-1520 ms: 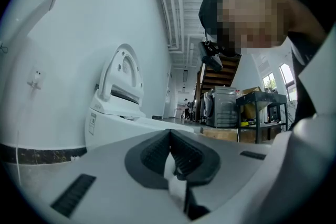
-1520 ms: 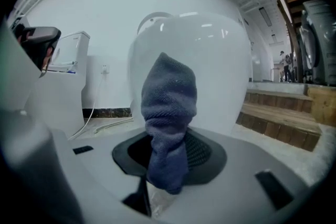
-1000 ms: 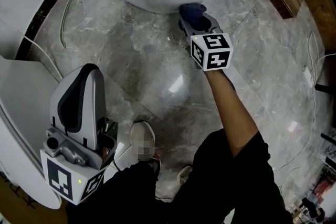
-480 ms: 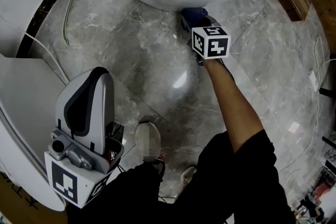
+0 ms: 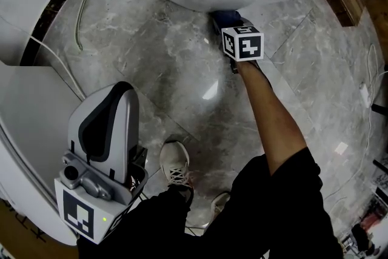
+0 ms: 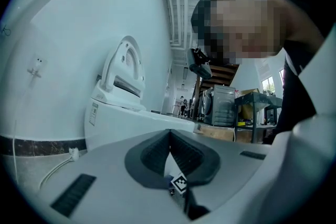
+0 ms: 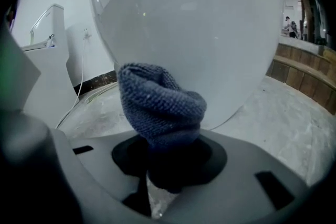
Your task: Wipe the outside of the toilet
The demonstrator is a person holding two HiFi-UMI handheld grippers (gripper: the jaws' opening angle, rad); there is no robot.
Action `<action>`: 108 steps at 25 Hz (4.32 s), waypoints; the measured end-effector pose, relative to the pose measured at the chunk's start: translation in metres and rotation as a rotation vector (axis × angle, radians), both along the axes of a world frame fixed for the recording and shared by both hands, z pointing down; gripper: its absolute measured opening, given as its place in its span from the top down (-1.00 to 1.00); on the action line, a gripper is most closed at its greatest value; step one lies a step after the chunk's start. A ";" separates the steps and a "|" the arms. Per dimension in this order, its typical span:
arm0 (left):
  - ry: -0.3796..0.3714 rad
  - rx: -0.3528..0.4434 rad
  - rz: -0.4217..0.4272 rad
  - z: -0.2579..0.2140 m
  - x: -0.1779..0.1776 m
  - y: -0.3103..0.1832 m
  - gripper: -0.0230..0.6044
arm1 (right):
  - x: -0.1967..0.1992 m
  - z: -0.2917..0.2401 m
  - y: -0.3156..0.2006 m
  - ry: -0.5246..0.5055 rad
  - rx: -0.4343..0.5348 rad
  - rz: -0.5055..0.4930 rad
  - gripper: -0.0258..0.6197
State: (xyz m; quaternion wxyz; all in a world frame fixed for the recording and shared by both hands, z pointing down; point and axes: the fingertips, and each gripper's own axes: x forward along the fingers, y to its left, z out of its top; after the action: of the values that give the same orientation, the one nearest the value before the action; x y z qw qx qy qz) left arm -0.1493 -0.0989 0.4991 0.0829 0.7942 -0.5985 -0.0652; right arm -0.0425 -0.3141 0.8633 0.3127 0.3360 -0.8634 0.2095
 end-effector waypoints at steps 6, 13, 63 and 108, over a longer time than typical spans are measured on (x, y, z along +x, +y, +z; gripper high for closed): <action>0.009 0.006 -0.010 -0.003 0.000 -0.002 0.89 | 0.004 -0.002 0.007 0.020 0.003 -0.030 0.54; -0.007 0.025 -0.025 -0.014 0.012 0.001 0.90 | 0.015 -0.060 0.036 -0.078 0.083 -0.081 0.54; -0.016 0.039 -0.001 -0.029 0.042 0.023 0.90 | -0.008 -0.292 0.053 -0.346 0.408 -0.112 0.55; 0.010 -0.005 -0.004 0.008 -0.002 0.005 0.90 | -0.039 -0.042 0.026 -0.111 0.096 -0.007 0.54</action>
State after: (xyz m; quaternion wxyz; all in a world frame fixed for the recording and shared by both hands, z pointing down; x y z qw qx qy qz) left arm -0.1517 -0.0938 0.5071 0.0877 0.7924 -0.5998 -0.0680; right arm -0.0814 -0.2884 0.8211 0.2487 0.3353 -0.8897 0.1850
